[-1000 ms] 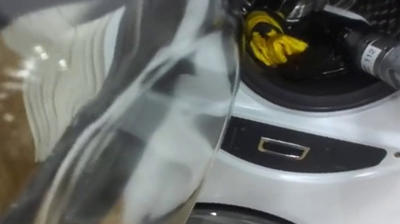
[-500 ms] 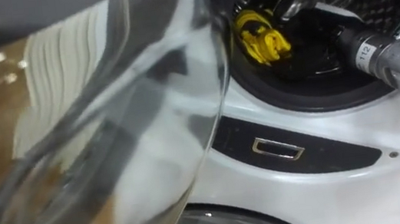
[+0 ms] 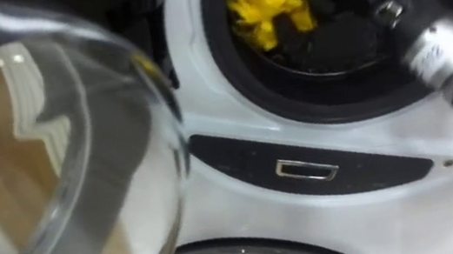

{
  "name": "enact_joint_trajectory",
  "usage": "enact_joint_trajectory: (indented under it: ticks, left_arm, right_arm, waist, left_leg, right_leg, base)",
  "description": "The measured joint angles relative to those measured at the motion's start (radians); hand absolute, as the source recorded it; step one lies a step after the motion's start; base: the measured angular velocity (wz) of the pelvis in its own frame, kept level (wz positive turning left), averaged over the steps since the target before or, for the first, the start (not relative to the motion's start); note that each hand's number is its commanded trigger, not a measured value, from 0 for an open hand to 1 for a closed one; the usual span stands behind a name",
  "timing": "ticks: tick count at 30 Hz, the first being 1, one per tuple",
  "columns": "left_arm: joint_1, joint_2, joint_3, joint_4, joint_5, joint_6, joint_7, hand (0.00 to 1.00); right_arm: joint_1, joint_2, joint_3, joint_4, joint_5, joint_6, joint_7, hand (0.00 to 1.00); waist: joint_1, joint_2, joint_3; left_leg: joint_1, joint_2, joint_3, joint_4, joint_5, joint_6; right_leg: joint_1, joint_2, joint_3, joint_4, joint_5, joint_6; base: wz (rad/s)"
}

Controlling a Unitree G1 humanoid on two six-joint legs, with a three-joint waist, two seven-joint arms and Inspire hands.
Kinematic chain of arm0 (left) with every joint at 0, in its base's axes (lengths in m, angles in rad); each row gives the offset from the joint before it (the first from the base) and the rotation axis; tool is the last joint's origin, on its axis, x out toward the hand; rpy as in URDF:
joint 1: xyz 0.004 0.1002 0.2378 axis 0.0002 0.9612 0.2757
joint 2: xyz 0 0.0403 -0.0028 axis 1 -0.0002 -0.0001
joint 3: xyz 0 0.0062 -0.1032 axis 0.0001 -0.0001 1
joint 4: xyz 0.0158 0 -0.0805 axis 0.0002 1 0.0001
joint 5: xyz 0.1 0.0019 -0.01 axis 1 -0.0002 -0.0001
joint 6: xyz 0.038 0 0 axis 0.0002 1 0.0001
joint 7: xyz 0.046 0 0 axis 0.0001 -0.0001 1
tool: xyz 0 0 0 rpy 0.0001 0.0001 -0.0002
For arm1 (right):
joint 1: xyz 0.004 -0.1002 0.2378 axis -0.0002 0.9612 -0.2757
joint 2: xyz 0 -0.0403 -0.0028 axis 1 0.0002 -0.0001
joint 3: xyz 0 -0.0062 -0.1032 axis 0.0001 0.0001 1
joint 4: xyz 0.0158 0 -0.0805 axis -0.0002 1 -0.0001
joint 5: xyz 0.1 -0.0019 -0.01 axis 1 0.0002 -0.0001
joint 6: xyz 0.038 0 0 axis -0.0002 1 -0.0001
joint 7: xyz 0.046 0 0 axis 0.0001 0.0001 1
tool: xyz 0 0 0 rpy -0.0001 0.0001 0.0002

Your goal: Pick clothes from washing machine

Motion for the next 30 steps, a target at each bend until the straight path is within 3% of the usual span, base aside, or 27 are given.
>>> enact_joint_trajectory:
  ticks: [3, 5, 11, 17, 22, 26, 30]
  left_arm:
    - [0.007, -0.004, 0.000, 0.008, 0.000, -0.004, 0.000, 0.00]
    - [0.025, -0.007, 0.000, 0.006, 0.001, -0.004, 0.000, 0.00]
    - [0.045, -0.012, 0.001, 0.006, -0.001, -0.010, 0.000, 0.00]
    - [0.052, -0.019, 0.000, 0.017, -0.008, -0.047, 0.002, 0.00]
    - [0.062, -0.019, -0.001, 0.014, -0.008, -0.066, 0.018, 0.00]
    - [0.063, -0.019, -0.001, 0.014, -0.009, -0.087, 0.018, 0.00]
    - [0.069, -0.019, -0.001, 0.016, -0.008, -0.097, 0.018, 0.00]
  right_arm:
    - [0.061, 0.024, -0.009, -0.016, 0.006, -0.002, -0.006, 1.00]
    - [0.109, 0.034, -0.017, -0.053, 0.006, -0.002, -0.015, 1.00]
    - [0.114, 0.038, -0.026, -0.092, 0.010, -0.013, -0.043, 1.00]
    - [0.115, 0.051, -0.033, -0.145, 0.133, -0.031, -0.077, 1.00]
    - [0.115, 0.056, -0.034, -0.207, 0.181, -0.097, -0.117, 1.00]
    - [0.116, 0.087, -0.034, -0.225, 0.179, -0.118, -0.118, 1.00]
    - [0.126, 0.088, -0.034, -0.231, 0.180, -0.145, -0.118, 1.00]
  waist:
    - [-0.007, 0.003, -0.0005]
    - [-0.007, 0.000, -0.0094]
    - [-0.018, -0.011, -0.0154]
    - [-0.028, -0.011, -0.0117]
    - [-0.033, -0.008, -0.0098]
    - [-0.033, 0.002, -0.0033]
    - [-0.037, 0.011, 0.0023]
  left_leg:
    - [-0.004, -0.001, 0.002, -0.001, -0.002, 0.003]
    - [-0.003, -0.001, 0.003, 0.000, -0.002, 0.002]
    - [0.001, 0.000, 0.007, -0.001, -0.004, 0.000]
    - [0.012, 0.001, 0.021, -0.010, -0.004, -0.001]
    - [0.018, 0.001, 0.028, -0.017, -0.005, 0.000]
    - [0.018, 0.001, 0.034, -0.018, -0.005, 0.000]
    - [0.017, 0.003, 0.036, -0.019, -0.007, -0.001]
  right_leg:
    - [-0.003, 0.003, 0.003, 0.005, 0.000, 0.000]
    - [-0.004, 0.006, 0.013, 0.006, 0.000, -0.001]
    - [-0.005, 0.015, 0.021, 0.010, 0.000, -0.001]
    - [-0.002, 0.018, 0.025, 0.009, 0.000, -0.001]
    - [-0.002, 0.019, 0.031, 0.009, 0.000, -0.001]
    - [-0.004, 0.023, 0.050, 0.006, 0.000, -0.001]
    - [-0.005, 0.025, 0.052, 0.006, 0.000, -0.001]
  base:
    - [-0.04]
    - [0.00]
    - [-0.02]
    - [-0.06]
    - [-0.04]
    - [-0.04]
    - [-0.01]
